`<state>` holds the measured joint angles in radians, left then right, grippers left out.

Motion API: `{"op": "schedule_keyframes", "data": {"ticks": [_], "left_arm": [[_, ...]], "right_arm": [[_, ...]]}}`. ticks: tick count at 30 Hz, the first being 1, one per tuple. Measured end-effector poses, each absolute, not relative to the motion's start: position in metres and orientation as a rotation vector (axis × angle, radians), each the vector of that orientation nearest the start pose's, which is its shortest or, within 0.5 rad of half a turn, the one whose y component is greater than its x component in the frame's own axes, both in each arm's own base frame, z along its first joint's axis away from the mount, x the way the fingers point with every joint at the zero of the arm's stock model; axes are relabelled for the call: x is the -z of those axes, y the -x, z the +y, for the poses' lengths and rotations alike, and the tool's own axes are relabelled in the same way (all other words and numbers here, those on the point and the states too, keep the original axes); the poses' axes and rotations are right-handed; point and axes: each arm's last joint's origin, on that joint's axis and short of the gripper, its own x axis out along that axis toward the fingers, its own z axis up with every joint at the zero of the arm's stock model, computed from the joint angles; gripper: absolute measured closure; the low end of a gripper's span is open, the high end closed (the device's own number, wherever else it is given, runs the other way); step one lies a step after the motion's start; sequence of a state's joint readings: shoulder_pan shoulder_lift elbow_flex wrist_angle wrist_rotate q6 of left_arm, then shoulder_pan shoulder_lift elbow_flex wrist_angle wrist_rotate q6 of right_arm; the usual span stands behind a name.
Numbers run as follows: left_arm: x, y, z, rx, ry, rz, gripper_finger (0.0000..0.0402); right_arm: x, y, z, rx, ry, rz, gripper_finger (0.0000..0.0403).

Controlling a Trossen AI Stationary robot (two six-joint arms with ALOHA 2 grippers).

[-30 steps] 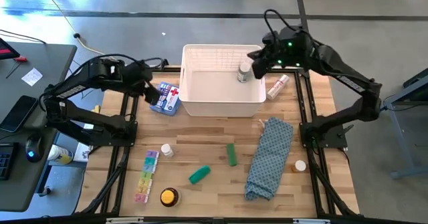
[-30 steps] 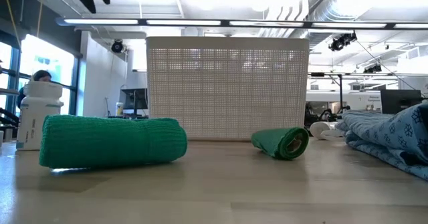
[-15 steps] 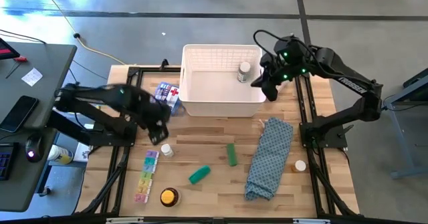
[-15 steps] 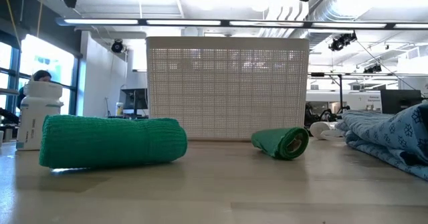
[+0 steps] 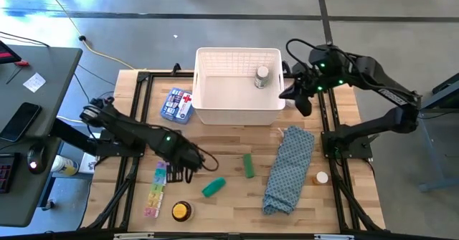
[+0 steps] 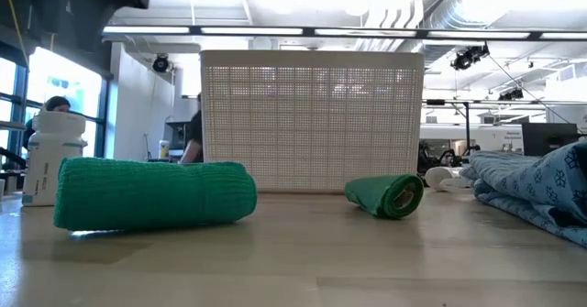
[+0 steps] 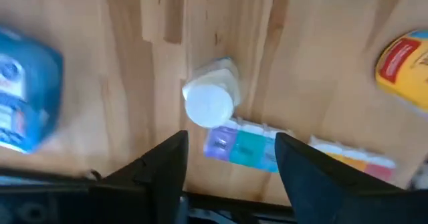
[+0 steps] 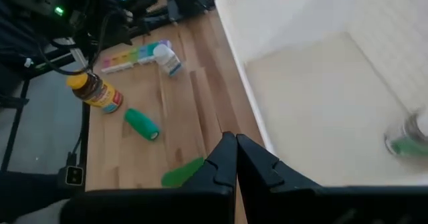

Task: Pick & place medical supplies in basket/bin
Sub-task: Put the white pill bottle into the white bin

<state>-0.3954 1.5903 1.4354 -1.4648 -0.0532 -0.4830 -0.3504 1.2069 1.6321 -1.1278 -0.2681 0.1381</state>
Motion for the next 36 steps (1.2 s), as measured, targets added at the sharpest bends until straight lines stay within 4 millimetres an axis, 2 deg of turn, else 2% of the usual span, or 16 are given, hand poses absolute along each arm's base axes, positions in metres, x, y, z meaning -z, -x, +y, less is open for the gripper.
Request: {"op": "schedule_keyframes", "data": {"ticks": [8, 17, 25, 29, 36], "left_arm": [[-0.280, -0.248, -0.101, 0.032, -0.139, 1.616, 0.0077], [-0.251, -0.233, -0.095, 0.189, -0.265, 1.591, 0.0037], [-0.232, -0.214, -0.087, 0.252, -0.308, 1.518, 0.0045], [-0.223, -0.211, -0.086, 0.269, -0.342, 1.490, 0.0043], [-0.221, -0.215, -0.086, 0.261, -0.399, 1.419, 0.0042]], "right_arm": [[-0.438, -0.153, -0.047, 0.186, -0.511, 0.630, 0.0402], [-0.401, -0.130, -0.032, 0.247, -0.742, 0.517, 0.0402], [-0.374, -0.130, -0.021, 0.188, -0.889, 0.384, 0.0402], [-0.363, -0.134, -0.019, 0.207, -0.937, 0.353, 0.0402], [-0.352, -0.143, -0.014, 0.209, -0.974, 0.364, 0.0402]]}}
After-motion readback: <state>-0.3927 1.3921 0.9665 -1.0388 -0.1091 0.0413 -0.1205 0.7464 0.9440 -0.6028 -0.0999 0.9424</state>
